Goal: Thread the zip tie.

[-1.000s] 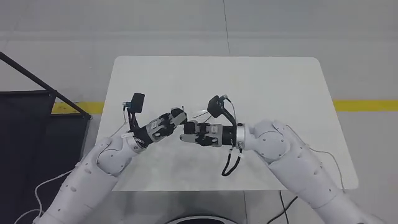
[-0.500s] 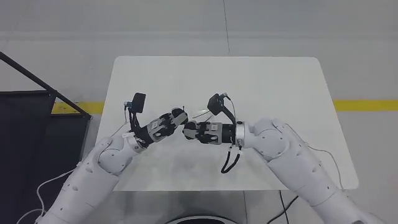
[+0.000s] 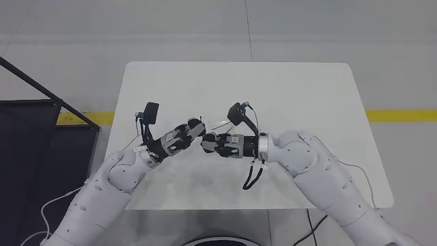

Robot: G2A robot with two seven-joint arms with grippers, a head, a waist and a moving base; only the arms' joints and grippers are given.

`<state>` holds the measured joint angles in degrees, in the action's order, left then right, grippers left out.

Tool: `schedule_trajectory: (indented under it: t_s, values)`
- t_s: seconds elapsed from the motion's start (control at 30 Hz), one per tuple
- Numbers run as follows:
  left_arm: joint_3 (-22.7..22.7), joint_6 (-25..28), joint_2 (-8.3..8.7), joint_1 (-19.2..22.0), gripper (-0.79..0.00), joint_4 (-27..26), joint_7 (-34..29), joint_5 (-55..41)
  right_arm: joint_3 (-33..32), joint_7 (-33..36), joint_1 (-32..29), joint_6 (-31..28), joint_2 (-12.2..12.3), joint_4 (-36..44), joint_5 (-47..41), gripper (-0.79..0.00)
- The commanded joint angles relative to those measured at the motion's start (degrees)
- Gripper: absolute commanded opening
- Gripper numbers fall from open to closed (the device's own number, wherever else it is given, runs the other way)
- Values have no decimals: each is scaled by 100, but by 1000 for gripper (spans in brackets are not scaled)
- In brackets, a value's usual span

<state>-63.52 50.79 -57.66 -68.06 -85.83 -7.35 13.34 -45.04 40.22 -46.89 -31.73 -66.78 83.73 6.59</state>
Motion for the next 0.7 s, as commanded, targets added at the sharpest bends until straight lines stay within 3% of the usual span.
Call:
schedule_trajectory:
  t_s: [0.0, 0.13, 0.67]
  values:
    - [-10, 0, -10, -7, -471, 4, -13, -21, -10, 18, -3, 11, -5, 6, 15, -785]
    - [-31, 15, -28, -12, -431, 7, -60, -49, -35, 60, -20, 39, -13, 32, 26, -785]
    - [-132, 76, -88, -13, -502, 54, -246, -195, -142, 209, -64, 77, -35, 72, 84, -785]
